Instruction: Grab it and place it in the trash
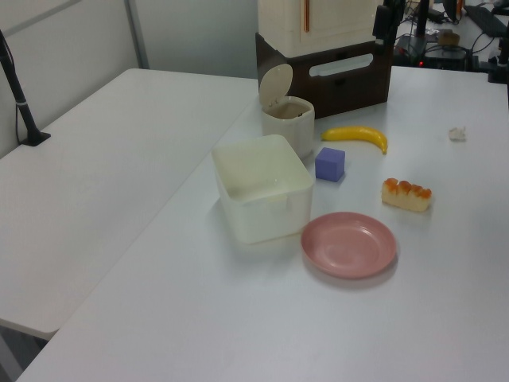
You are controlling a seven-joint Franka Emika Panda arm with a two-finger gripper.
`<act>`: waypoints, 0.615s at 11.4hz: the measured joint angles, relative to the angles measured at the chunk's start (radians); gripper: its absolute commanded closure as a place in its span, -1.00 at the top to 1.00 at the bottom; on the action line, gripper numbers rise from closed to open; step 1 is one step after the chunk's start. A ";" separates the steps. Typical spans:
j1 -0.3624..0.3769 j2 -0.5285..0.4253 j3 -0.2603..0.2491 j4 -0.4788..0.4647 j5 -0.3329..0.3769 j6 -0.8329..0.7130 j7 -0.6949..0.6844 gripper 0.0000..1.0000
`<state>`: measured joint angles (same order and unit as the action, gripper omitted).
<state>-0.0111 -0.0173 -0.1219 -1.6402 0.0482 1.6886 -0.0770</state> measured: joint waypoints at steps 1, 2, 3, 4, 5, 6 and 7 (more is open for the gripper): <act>0.000 0.000 0.000 0.000 0.000 0.000 0.000 1.00; 0.000 0.000 -0.004 0.000 -0.007 0.000 0.000 1.00; 0.000 -0.001 -0.011 0.000 -0.008 0.000 -0.001 1.00; 0.000 -0.001 -0.015 0.000 -0.008 0.000 -0.002 1.00; 0.000 -0.002 -0.016 0.000 -0.008 0.000 -0.003 1.00; 0.000 -0.002 -0.016 0.000 -0.012 0.000 -0.003 1.00; 0.000 -0.002 -0.016 0.000 -0.017 0.000 -0.004 1.00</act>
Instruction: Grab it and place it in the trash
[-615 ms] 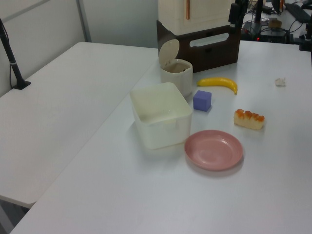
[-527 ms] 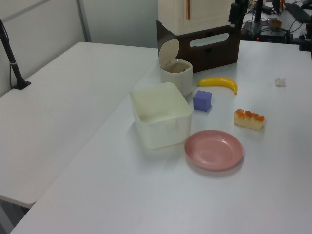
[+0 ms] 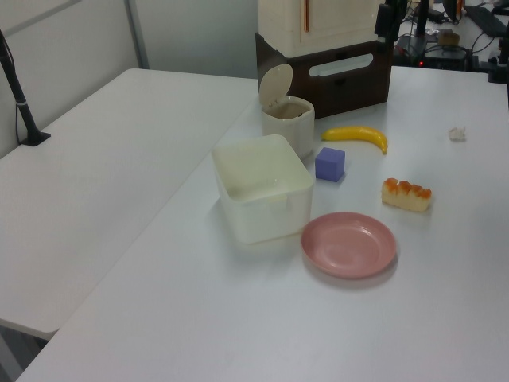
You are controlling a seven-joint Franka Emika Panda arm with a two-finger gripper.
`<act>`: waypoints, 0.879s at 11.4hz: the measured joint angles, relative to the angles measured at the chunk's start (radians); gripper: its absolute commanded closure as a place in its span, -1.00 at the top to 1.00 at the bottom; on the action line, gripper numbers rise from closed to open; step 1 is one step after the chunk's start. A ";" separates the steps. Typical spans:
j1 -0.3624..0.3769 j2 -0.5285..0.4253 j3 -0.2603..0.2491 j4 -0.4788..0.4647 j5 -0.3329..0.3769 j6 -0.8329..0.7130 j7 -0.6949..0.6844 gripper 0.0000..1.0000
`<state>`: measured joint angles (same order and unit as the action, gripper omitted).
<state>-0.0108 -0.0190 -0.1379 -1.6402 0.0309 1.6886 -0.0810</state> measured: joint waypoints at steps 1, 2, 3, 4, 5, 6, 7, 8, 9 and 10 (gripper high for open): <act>0.000 0.000 0.000 0.000 -0.002 0.000 -0.002 1.00; 0.000 0.000 0.000 0.000 -0.002 0.000 -0.006 1.00; 0.000 0.000 0.000 0.000 -0.003 0.000 -0.009 1.00; 0.000 0.000 0.000 0.000 -0.003 0.000 -0.013 1.00; 0.000 0.000 0.000 0.000 -0.003 0.000 -0.016 1.00; 0.000 0.000 0.000 0.000 -0.003 0.000 -0.017 1.00; 0.000 0.000 0.000 0.000 -0.003 0.000 -0.018 1.00; 0.000 0.000 0.000 0.000 -0.003 0.000 -0.018 1.00; 0.000 0.000 0.000 0.000 -0.003 0.000 -0.019 1.00; 0.000 0.000 0.000 0.000 -0.003 0.000 -0.020 1.00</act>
